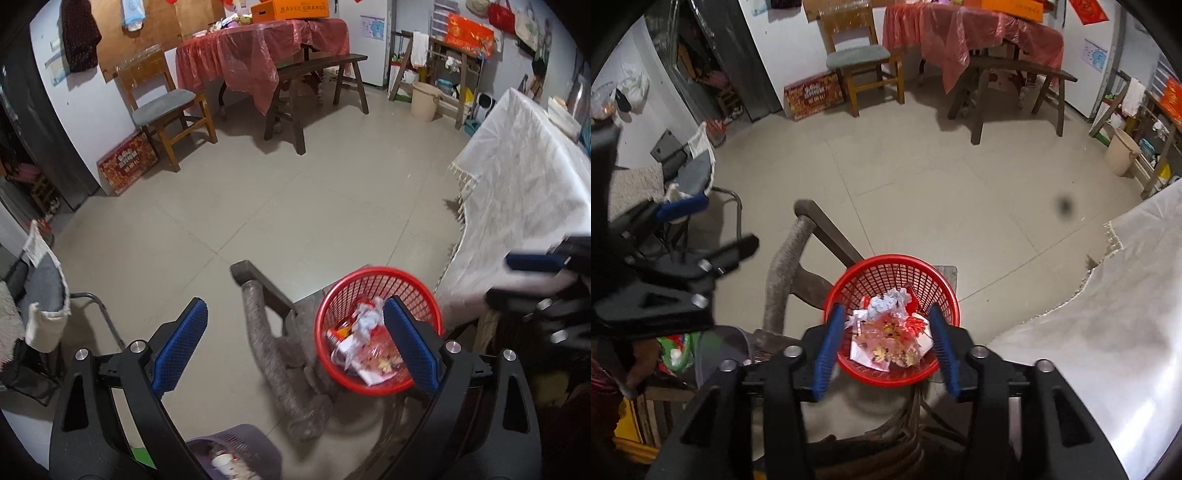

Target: Collect trash

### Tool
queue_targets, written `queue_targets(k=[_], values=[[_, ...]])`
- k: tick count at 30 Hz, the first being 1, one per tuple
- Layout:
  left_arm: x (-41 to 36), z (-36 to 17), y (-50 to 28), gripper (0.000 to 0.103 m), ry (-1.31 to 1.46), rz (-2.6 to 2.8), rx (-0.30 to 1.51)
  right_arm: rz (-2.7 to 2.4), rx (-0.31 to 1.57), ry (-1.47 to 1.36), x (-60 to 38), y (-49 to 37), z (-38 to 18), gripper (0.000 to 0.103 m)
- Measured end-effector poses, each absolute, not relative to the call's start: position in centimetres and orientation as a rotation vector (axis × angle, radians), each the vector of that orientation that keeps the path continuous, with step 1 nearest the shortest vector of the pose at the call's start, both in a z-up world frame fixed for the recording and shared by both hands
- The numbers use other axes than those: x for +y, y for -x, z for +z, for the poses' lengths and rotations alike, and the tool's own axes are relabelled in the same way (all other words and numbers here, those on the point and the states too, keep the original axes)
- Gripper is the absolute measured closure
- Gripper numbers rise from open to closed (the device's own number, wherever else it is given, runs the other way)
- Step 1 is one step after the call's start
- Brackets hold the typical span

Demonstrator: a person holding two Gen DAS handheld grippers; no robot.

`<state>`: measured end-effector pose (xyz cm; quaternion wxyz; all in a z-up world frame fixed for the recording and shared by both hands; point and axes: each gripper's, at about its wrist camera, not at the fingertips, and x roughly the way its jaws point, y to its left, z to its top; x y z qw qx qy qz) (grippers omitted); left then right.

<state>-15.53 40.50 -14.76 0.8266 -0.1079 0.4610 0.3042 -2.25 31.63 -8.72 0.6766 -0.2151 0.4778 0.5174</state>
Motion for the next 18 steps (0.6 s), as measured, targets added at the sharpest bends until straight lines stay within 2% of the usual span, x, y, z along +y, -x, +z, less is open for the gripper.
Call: queue_targets(k=[4,6,11,18], values=[[38.6,-13.8,17.6,0.010,0.190,0.670,1.038,1.190,1.064,0.442,29.7,3.6,-6.2,0.026],[37.8,-13.0,19.1,0.010,0.199,0.698,1.030,1.209,1.076,0.429,28.7,4.5,-5.3,0.022],[36.5,-12.0,21.7,0.008,0.267,0.727,0.987,1.248,1.153,0.398,27.1,6.1,-5.1,0.022],[34.4,-12.4,20.1,0.008,0.200,0.677,0.991,1.156,1.161,0.404,25.5,6.0,-5.9,0.021]])
